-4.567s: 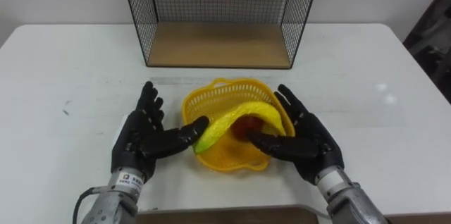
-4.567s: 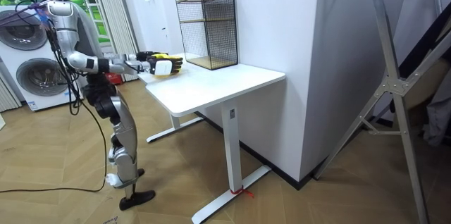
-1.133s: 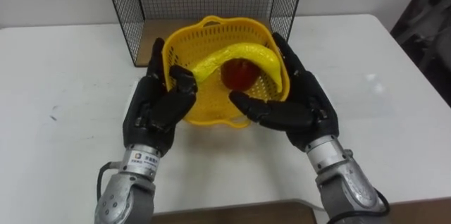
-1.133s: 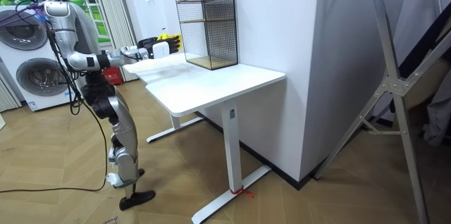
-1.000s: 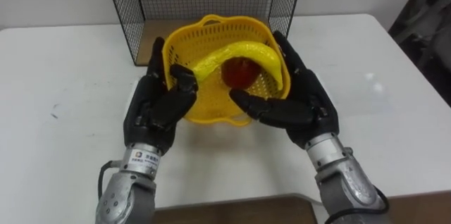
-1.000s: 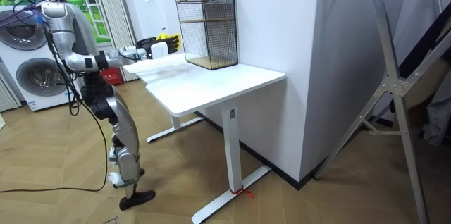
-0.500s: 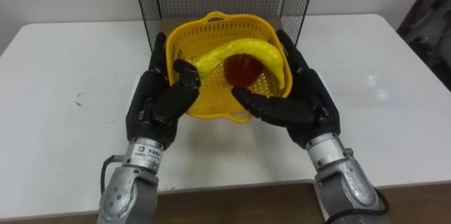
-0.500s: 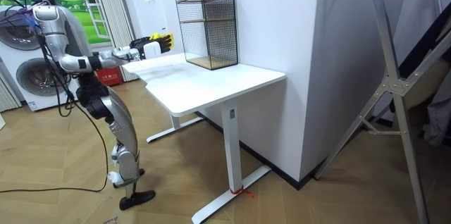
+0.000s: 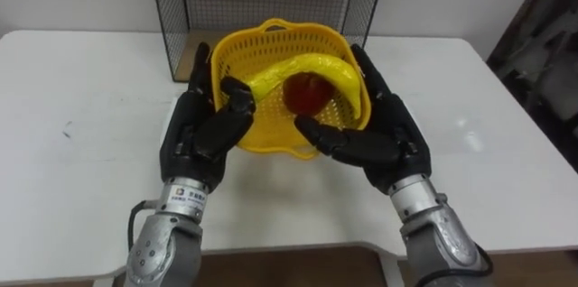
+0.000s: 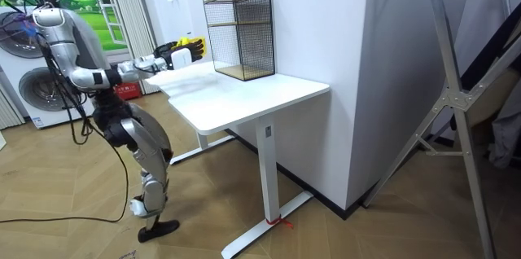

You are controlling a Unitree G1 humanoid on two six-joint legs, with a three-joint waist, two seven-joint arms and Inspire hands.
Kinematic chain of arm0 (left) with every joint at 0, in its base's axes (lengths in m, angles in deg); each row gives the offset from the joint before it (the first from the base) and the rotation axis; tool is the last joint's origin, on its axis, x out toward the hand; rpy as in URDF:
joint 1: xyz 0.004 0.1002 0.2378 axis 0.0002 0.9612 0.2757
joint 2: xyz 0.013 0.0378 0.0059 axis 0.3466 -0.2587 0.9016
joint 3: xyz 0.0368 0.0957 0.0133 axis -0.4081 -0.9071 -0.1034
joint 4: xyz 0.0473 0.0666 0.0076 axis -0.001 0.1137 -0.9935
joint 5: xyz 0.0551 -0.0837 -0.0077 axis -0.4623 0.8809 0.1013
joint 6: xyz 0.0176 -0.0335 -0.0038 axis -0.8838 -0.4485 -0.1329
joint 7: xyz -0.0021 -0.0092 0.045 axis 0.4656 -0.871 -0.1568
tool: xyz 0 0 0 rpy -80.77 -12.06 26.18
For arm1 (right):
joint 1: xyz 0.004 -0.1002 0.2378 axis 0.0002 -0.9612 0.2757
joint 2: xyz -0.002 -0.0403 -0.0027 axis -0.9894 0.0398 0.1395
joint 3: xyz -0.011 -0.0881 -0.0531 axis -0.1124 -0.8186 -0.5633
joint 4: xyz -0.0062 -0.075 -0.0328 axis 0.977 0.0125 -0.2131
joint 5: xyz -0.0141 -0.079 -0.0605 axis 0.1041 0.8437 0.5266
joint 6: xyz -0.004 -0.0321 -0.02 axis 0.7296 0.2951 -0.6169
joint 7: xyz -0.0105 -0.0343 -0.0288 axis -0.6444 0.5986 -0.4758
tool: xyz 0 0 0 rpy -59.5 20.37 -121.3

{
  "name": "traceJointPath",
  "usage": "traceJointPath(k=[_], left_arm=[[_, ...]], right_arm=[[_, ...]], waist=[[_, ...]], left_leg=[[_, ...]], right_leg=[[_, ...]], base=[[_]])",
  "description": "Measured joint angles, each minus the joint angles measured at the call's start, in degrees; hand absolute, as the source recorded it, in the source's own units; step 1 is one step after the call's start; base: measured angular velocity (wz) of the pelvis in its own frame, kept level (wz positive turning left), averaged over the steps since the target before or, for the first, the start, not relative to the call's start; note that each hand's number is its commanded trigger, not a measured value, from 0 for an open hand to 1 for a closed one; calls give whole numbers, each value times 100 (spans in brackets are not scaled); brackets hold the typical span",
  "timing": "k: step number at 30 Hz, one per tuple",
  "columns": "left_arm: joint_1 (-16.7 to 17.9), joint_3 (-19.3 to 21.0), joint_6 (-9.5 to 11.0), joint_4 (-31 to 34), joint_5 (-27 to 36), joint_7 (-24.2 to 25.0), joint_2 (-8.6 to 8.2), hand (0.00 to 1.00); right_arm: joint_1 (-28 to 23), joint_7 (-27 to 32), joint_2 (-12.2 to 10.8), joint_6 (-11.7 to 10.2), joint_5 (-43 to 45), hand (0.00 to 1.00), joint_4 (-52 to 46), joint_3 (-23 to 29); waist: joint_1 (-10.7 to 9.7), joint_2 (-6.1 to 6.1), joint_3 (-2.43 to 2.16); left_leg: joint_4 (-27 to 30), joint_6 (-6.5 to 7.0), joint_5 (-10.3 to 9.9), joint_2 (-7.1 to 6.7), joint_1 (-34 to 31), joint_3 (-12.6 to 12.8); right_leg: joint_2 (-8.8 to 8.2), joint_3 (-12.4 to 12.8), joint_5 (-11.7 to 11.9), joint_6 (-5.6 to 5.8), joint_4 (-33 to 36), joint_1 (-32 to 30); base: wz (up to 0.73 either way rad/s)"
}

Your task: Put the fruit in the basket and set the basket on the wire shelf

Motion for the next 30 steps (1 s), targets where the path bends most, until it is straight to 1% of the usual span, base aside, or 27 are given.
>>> traceJointPath(k=[1, 2, 3, 4, 5, 6, 7, 8, 9, 10, 11, 12, 14, 15, 17, 18, 19, 21, 23, 24, 25, 26, 28, 29, 30], left_arm=[[-15, -5, 10, 0, -2, -16, -2, 0], [-28, 13, 31, -2, -8, -22, -29, 0], [-26, 53, 37, -11, -10, -30, -43, 0], [-26, 70, 34, -24, -10, -30, -37, 0], [-26, 84, 25, -36, -9, -30, -10, 0], [-26, 78, 7, -39, -11, -30, -23, 0], [-26, 77, 7, -38, -10, -30, -34, 0], [-26, 78, 7, -38, 3, -34, -43, 0], [-31, 81, 3, -40, 5, -34, -34, 0], [-30, 81, 0, -41, 4, -34, -31, 0], [-36, 81, 1, -40, 3, -36, -34, 0], [-61, 81, 3, -38, 1, -43, -34, 0], [-119, 82, 4, -34, 0, -86, -34, 0], [-163, 82, 4, -34, 5, -119, -35, 0], [-204, 82, 17, -35, 2, -144, -36, 0], [-211, 82, 18, -34, 3, -145, -35, 0], [-222, 85, 27, -29, 2, -145, -34, 0], [-220, 85, 19, -8, -5, -155, -34, 0], [-221, 85, 3, -8, 5, -176, -29, 0], [-224, 87, 3, -3, 5, -177, -29, 0], [-232, 87, 5, -3, 4, -177, -39, 0], [-237, 88, 6, -6, -2, -179, -51, 0], [-253, 102, 1, -86, -7, -192, -58, 0], [-355, 103, -13, -253, -7, -214, -85, 0], [-437, 159, -24, -361, -7, -306, -97, 0]], right_arm=[[2, 0, 9, -43, -12, 0, 1, -10], [41, 0, -8, -110, -54, 0, 45, -29], [120, 0, -22, -115, -23, 0, 142, -78], [129, 0, -20, -106, -22, 0, 172, -92], [129, 0, 2, -93, -23, 0, 174, -107], [131, 0, 4, -89, -7, 0, 173, -104], [135, 2, 3, -87, -6, 0, 173, -104], [142, 2, 5, -87, -9, 0, 170, -103], [158, 3, 9, -88, -9, 0, 165, -101], [159, 3, 10, -88, -9, 0, 164, -100], [171, 3, 11, -88, -7, 0, 162, -98], [191, 3, 11, -89, -5, 0, 153, -89], [245, 3, 7, -89, 21, 0, 150, -85], [281, 3, 8, -89, -15, 0, 150, -78], [341, 3, 8, -89, 15, 0, 150, -74], [355, 4, 9, -90, 32, 0, 147, -74], [362, 11, 11, -92, 44, 0, 114, -73], [362, 29, 18, -89, 72, 0, 96, -73], [363, 32, 25, -79, 64, 0, 96, -73], [364, 32, 24, -79, 60, 0, 96, -73], [368, 32, 26, -80, 66, 0, 96, -69], [372, 32, 23, -81, 71, 0, 98, -63], [367, 32, 25, -70, 79, 0, 112, -59], [375, 33, 23, -65, 73, 0, 155, -38], [509, 34, 20, -32, 76, 0, 257, -32]], waist=[[-5, 47, -15], [28, 50, 35], [65, 35, 64], [77, 57, 51], [95, 66, 44], [136, 75, 30], [138, 64, 29], [134, 36, 15], [99, 11, 23], [78, -6, 22], [7, -33, 14], [-10, -44, 6], [-7, -45, 8], [-9, -46, 8], [-36, -47, 12], [-55, -47, 13], [-57, -42, 15], [-21, -38, 20], [-18, -65, 38], [-18, -76, 44], [-16, -101, 58], [-16, -126, 73], [-5, -118, 91], [-25, -64, 114], [47, -50, 129]], left_leg=[[-64, 19, -27, -58, -85, -49], [-446, 21, -193, -174, -204, -81], [-1038, 0, -243, -278, -275, -61], [-1419, -22, -229, -339, -312, -59], [-2241, -111, -125, -465, -350, -51], [-2904, -103, 100, -562, -335, -59], [-3092, -69, 303, -602, -332, -60], [-3252, 12, 618, -679, -264, -78], [-3285, 72, 821, -709, -226, -58], [-3294, 81, 827, -775, -206, -61], [-3341, 102, 818, -842, -154, -65], [-3413, 119, 807, -907, -107, -61], [-3476, 134, 798, -985, -76, -53], [-3492, 142, 792, -999, -64, -64], [-3483, 162, 771, -1021, -26, -69], [-3475, 165, 759, -1056, -23, -59], [-3469, 172, 730, -1073, -29, -54], [-3470, 189, 665, -1067, -25, 38], [-3478, 296, 588, -1115, 100, 278], [-3479, 325, 568, -1144, 137, 327], [-3483, 371, 539, -1189, 188, 443], [-3497, 410, 513, -1206, 229, 477], [-3501, 424, 506, -1186, 251, 355], [-3512, 420, 511, -1167, 258, 102], [-3558, 370, 510, -1189, 244, -88]], right_leg=[[-3, 4, 0, -14, -26, 0], [-27, 7, 39, -70, -102, 1], [-72, 1, 62, -110, -154, -8], [-78, -2, 75, -125, -207, -6], [-82, -16, 83, -139, -302, -2], [-77, -18, 82, -139, -370, -1], [-77, -4, 82, -139, -397, 2], [-76, -5, 79, -132, -490, 38], [-103, -48, 57, -91, -583, 111], [-135, -82, 49, -75, -639, 161], [-202, -147, 33, -32, -738, 249], [-259, -161, 17, 0, -799, 293], [-307, -155, 7, 36, -806, 300], [-332, -167, 4, 57, -829, 320], [-354, -178, 3, 61, -918, 435], [-357, -190, 4, 63, -955, 468], [-367, -226, -11, 90, -984, 489], [-394, -234, -73, 203, -899, 455], [-515, -225, -203, 442, -669, 439], [-562, -240, -241, 511, -612, 442], [-632, -259, -284, 589, -511, 448], [-675, -315, -295, 615, -489, 473], [-660, -387, -224, 732, -438, 467], [-651, -367, -215, 808, -359, 400], [-700, -246, -194, 722, -693, 256]], base=[[5], [-12], [-18], [-15], [-3], [-3], [-8], [3], [11], [23], [19], [14], [5], [6], [6], [9], [6], [0], [3], [12], [13], [10], [7], [-13], [-22]])
